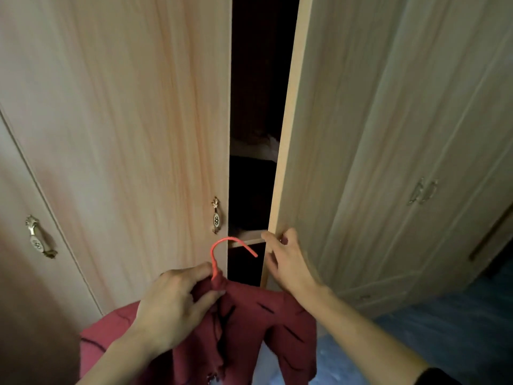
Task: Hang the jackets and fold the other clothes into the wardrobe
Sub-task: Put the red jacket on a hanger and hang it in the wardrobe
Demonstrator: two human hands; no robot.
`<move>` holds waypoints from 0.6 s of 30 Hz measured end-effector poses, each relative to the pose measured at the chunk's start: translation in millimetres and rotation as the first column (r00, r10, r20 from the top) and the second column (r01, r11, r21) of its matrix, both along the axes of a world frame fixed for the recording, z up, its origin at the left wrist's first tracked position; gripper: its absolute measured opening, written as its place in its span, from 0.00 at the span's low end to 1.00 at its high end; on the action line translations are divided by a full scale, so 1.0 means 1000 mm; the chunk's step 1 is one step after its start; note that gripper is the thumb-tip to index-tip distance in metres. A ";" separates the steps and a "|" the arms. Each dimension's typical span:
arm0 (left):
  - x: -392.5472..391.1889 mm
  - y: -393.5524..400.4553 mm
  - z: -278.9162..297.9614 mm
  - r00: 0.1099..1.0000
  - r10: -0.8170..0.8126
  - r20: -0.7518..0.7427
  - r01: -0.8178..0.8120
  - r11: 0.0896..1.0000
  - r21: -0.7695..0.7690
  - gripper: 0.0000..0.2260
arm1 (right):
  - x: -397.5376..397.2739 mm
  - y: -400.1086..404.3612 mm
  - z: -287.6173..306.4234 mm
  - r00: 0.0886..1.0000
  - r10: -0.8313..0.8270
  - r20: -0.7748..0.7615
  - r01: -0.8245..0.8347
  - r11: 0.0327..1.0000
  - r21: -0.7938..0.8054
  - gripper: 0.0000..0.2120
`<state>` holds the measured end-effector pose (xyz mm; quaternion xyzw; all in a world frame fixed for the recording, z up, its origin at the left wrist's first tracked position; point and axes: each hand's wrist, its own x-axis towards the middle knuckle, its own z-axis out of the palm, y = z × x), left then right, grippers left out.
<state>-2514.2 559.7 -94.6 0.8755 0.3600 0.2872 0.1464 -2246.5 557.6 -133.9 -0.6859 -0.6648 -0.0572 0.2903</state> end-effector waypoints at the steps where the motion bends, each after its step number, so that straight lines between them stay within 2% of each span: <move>1: 0.007 -0.005 0.000 1.000 -0.015 0.001 0.015 1.000 -0.003 0.12 | 0.004 -0.013 0.004 1.000 -0.016 0.016 0.016 1.000 -0.005 0.23; 9: 0.058 -0.038 -0.001 0.986 -0.165 0.001 0.165 0.986 -0.038 0.10 | 0.037 -0.097 0.012 0.982 -0.127 0.137 0.129 0.992 -0.011 0.18; 12: 0.077 -0.052 0.001 0.971 -0.239 0.017 0.239 0.970 -0.047 0.06 | 0.056 -0.126 0.011 0.982 -0.130 0.136 0.133 0.991 -0.010 0.15; 18: 0.126 -0.072 0.002 0.944 -0.328 0.031 0.330 0.942 -0.059 0.07 | 0.098 -0.179 0.012 0.971 -0.227 0.079 0.222 0.973 0.065 0.15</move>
